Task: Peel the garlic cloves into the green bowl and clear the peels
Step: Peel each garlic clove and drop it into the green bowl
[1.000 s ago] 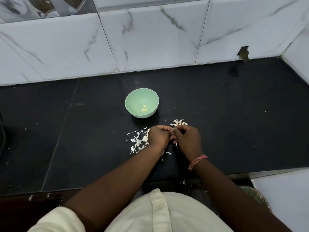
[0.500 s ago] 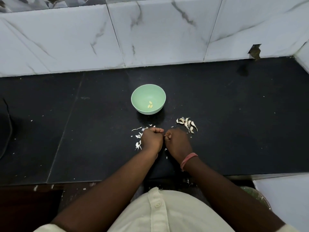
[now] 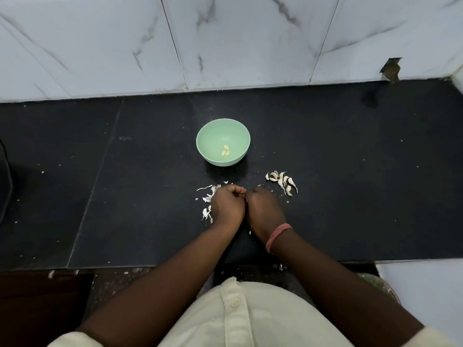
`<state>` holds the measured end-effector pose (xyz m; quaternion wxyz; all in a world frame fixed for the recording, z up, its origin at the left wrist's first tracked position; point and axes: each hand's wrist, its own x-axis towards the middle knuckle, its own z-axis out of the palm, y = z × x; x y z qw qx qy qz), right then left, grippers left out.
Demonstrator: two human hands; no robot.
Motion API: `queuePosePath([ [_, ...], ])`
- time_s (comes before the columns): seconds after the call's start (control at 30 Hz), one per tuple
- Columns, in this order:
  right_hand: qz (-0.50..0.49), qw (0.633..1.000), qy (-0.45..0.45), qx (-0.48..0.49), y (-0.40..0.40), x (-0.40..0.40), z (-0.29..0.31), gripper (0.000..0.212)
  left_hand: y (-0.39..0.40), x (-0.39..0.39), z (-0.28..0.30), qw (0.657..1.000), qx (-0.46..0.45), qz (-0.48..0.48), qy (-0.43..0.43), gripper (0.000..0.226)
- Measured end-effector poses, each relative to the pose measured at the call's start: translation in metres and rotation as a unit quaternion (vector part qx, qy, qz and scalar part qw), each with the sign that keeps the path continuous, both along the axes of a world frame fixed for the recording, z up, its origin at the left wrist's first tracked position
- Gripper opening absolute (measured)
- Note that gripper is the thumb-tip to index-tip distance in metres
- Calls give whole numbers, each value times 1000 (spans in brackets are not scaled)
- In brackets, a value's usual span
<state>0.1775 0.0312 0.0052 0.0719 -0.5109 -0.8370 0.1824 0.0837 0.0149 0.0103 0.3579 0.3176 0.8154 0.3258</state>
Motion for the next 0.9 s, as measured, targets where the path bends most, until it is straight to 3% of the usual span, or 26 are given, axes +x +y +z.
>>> queuePosePath([
  [0.27,68,988,-138,2,9,-14,21,35,0,-11,1,1000,3,-20,15,33],
  [0.53,73,987,-139,-31,9,-16,26,36,0,-18,0,999,-17,-38,-15,33],
  [0.63,18,992,-93,-83,21,-6,20,13,3,-16,-7,996,-13,-35,-81,30],
  [0.73,-61,989,17,-133,30,9,2,25,2,-14,-15,992,7,-38,-120,20],
  [0.83,-162,948,201,-189,23,18,-8,19,0,-10,-9,979,39,-4,-198,10],
  [0.9,-200,921,277,-186,17,21,-13,16,1,-7,-7,959,36,36,-278,5],
])
